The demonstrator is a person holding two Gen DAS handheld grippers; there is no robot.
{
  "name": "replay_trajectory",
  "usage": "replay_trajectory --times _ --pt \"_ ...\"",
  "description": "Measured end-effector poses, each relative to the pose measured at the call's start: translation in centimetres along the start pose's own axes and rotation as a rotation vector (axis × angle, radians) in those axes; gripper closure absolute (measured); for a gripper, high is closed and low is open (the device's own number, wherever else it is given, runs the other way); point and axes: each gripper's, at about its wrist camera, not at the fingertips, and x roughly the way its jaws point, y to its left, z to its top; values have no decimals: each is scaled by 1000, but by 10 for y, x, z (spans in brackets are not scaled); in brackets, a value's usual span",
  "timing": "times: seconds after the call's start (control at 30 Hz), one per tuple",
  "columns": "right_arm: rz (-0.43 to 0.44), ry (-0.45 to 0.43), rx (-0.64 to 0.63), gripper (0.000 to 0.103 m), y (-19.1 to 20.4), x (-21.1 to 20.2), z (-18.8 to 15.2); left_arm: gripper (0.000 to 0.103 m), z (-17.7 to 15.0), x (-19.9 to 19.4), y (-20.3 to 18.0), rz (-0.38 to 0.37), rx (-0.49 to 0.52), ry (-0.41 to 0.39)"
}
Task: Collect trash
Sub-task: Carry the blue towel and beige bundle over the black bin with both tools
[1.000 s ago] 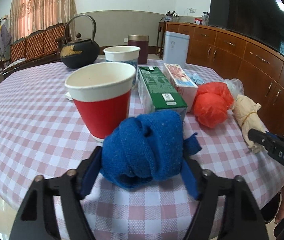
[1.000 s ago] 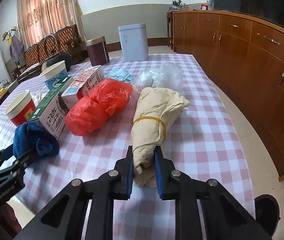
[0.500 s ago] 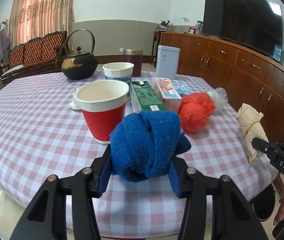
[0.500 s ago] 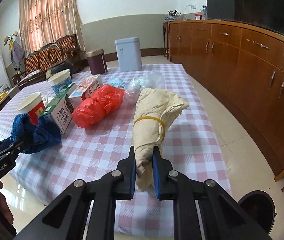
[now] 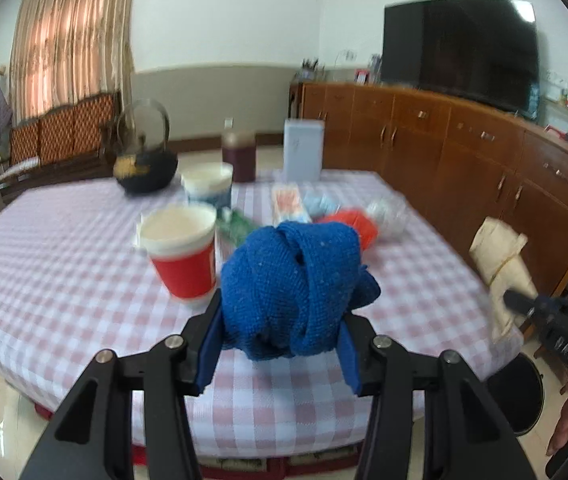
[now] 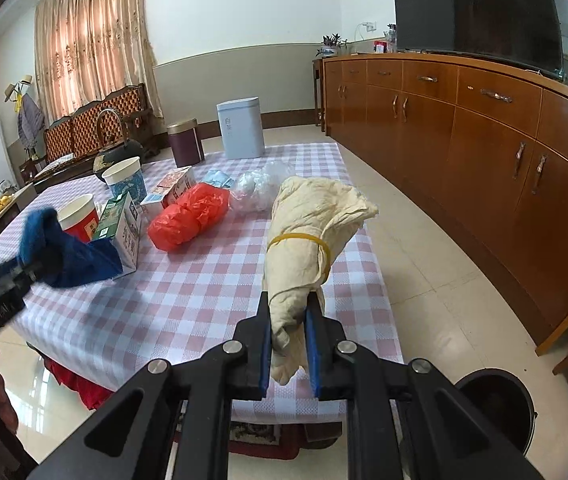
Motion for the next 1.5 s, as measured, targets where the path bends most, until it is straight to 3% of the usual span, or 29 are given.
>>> replay_trajectory --times 0.23,0.73,1.5 --pt "0 -3 9 88 1 0 -2 52 43 5 -5 -26 14 -45" --pt "-107 -48 70 88 -61 -43 -6 52 33 12 -87 -154 94 -29" --pt "-240 -40 150 88 -150 -68 -19 52 44 32 -183 -308 153 -27"
